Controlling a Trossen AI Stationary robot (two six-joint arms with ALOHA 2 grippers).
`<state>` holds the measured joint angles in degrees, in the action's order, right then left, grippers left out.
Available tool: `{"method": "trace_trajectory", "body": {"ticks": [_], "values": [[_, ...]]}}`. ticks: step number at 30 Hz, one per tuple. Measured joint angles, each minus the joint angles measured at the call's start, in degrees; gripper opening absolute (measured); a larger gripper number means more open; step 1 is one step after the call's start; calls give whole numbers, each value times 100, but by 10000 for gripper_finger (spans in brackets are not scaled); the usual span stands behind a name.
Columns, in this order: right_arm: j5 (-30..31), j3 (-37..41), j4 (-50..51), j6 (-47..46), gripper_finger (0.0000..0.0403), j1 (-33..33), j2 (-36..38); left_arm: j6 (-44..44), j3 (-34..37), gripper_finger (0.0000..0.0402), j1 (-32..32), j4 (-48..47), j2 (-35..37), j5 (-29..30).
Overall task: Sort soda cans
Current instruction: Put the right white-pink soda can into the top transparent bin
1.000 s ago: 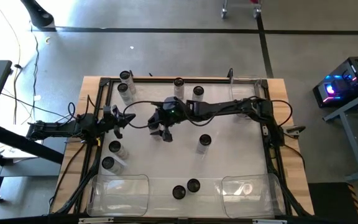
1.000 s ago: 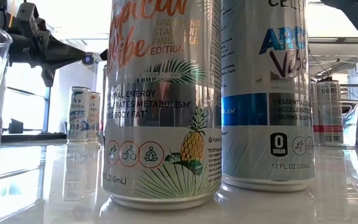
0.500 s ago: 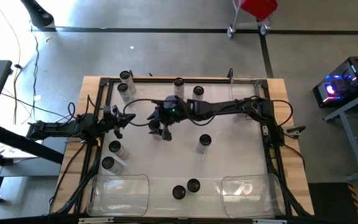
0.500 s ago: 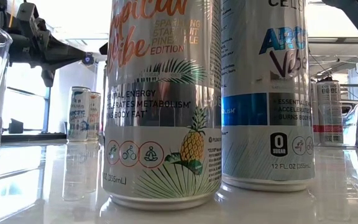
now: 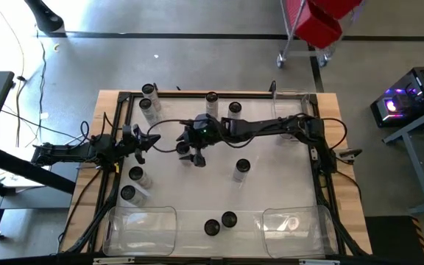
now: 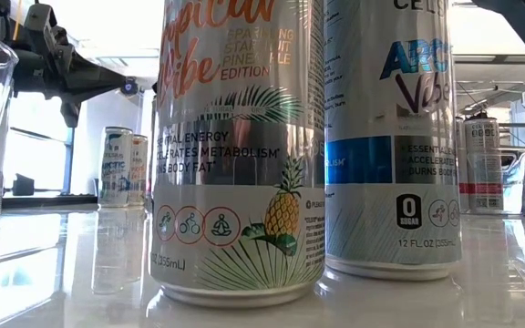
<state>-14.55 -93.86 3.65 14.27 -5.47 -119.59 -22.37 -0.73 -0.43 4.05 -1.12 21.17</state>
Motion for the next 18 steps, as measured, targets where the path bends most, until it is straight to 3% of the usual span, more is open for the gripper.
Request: {"method": "trace_trajectory", "body": {"ticks": [10, 18], "values": [[228, 6, 141, -44, 332, 24, -111, -4, 0, 1, 1, 1, -1, 0], [241, -4, 167, -195, 237, 25, -84, -7, 0, 1, 0, 1, 0, -2]]}}
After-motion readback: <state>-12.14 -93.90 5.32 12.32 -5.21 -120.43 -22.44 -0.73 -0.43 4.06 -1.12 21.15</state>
